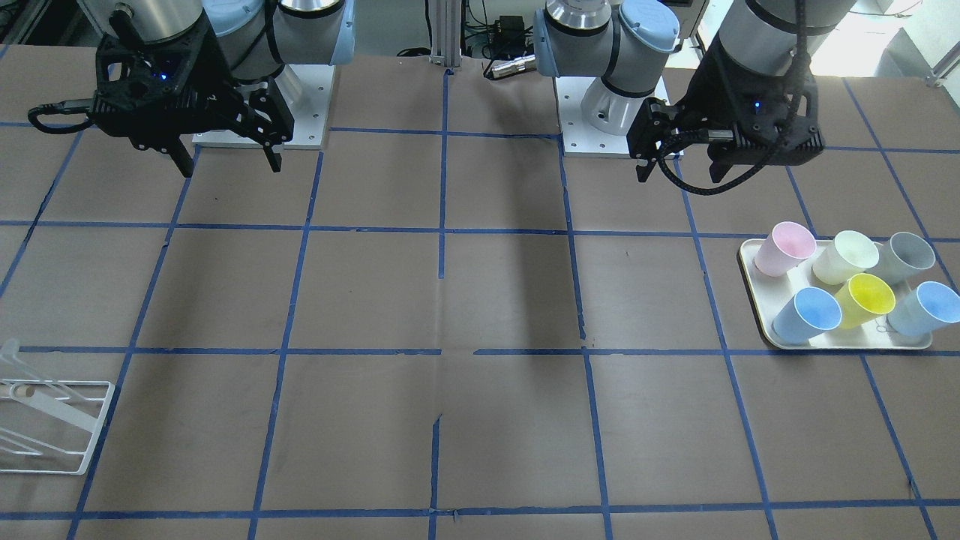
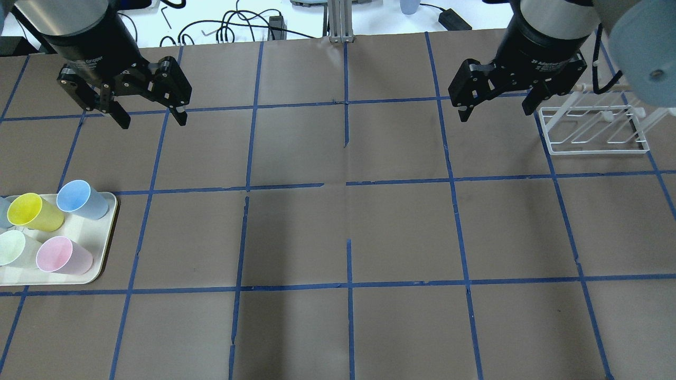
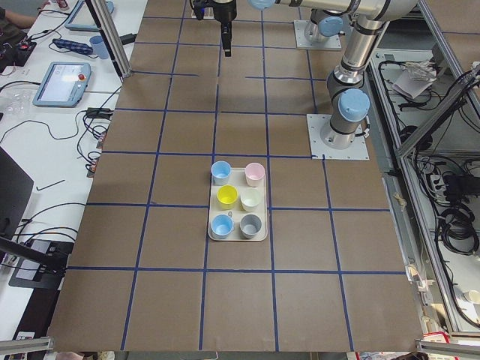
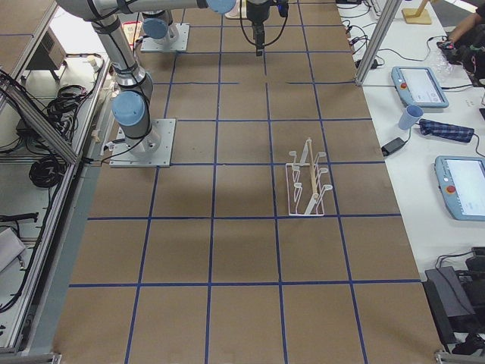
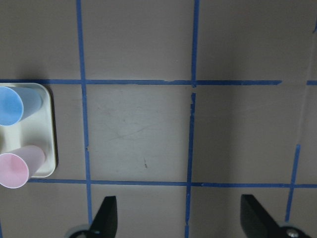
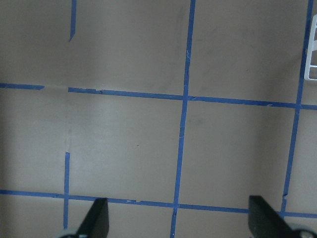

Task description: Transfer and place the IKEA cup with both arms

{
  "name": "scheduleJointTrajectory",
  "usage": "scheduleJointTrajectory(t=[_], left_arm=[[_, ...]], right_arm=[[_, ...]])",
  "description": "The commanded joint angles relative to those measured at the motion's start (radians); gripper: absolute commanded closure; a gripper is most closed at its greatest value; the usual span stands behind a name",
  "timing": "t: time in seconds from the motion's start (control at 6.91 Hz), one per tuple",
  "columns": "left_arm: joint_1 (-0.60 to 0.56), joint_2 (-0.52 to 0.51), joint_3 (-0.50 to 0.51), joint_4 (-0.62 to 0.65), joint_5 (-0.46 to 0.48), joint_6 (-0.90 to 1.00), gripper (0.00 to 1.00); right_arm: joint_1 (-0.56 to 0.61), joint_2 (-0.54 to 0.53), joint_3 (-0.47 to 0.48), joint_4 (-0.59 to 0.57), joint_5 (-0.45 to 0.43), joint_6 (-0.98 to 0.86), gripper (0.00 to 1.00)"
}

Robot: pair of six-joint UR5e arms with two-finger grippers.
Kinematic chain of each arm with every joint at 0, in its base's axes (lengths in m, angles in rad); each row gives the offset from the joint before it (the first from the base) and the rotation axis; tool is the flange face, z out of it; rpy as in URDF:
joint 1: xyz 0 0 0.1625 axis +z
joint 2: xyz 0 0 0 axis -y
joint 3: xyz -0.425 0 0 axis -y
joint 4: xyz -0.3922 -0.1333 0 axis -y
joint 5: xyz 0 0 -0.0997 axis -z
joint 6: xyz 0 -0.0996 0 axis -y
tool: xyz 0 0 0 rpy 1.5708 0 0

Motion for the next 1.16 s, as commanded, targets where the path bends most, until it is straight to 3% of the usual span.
scheduleJointTrajectory(t=[0.0,0.29,1.01], left_arm=[[-0.006,0.008,-0.020,0.055,-0.012,-0.005,0.05],[-0.007,0.011,-0.052,0.156,-0.015,-0.004,0.00],[-0.007,0.016,-0.061,0.150,-0.046,0.008,0.00]], right_arm=[[-0.003,0.000,-0.001,0.000,0.000,0.001,0.00],[-0.003,0.000,-0.001,0.000,0.000,0.001,0.00],[-0.001,0.000,-0.001,0.000,0.001,0.002,0.00]])
